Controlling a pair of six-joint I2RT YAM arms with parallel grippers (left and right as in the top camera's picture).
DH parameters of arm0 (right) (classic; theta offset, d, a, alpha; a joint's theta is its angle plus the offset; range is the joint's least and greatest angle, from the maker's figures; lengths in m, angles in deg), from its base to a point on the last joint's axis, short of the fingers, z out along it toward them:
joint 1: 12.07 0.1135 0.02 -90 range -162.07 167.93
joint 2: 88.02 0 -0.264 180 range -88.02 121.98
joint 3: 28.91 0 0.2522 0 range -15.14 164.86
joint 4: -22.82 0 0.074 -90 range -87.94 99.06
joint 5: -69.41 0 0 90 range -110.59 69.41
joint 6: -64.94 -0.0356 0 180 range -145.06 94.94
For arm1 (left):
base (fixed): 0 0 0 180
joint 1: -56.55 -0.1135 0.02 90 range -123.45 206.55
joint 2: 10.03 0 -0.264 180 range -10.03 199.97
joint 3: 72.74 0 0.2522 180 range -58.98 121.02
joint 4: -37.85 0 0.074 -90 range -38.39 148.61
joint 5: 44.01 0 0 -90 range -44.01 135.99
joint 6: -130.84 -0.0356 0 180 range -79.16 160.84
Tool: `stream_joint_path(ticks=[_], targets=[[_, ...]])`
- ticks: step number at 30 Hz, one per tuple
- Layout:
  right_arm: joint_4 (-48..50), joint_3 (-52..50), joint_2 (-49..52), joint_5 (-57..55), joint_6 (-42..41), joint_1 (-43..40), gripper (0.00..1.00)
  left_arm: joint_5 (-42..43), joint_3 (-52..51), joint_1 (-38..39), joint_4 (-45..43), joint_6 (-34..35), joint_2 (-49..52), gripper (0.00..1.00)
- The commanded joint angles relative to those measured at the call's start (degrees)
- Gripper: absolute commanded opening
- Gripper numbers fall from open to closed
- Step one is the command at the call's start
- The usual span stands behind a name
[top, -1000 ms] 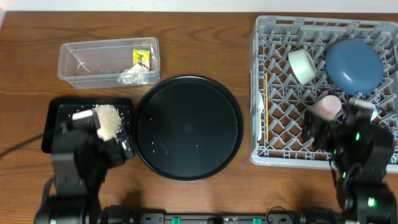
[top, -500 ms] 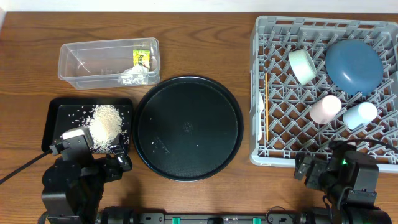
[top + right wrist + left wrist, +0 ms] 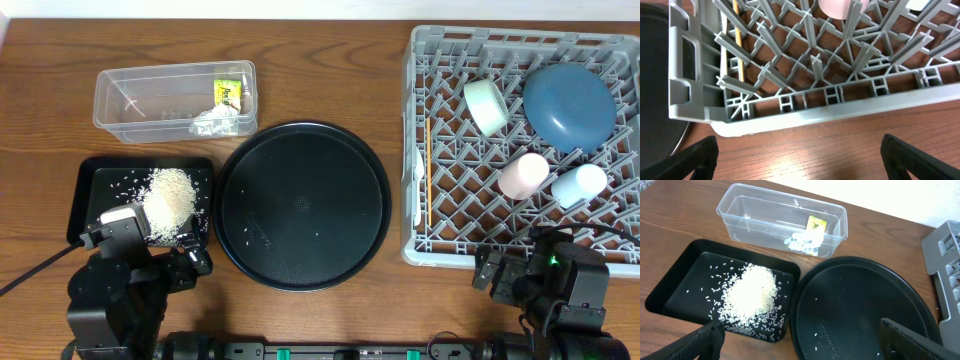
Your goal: Sort waste into correct bins and load items into the dishwasher rack
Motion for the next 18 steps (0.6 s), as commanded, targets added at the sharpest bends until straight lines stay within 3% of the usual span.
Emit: stream_joint_path(ticks=[1,10,18], targets=[[0.0,-0.3,-1.1,-0.3,0.4,0.2,0.99,-0.5,-0.5,-0.1,-0.2,-0.1,0.0,0.98],[3.2,-0.7,-6.2,-0.3,0.8,1.6,0.99,-0.5,-0.5,-0.1,0.1,-0.1,0.0,0.98],[32.7,-14.1,-18.1,-0.1,6.4,4.0,0.99,-0.5,-0.5,-0.1,0.3,-0.1,0.0,0.98]])
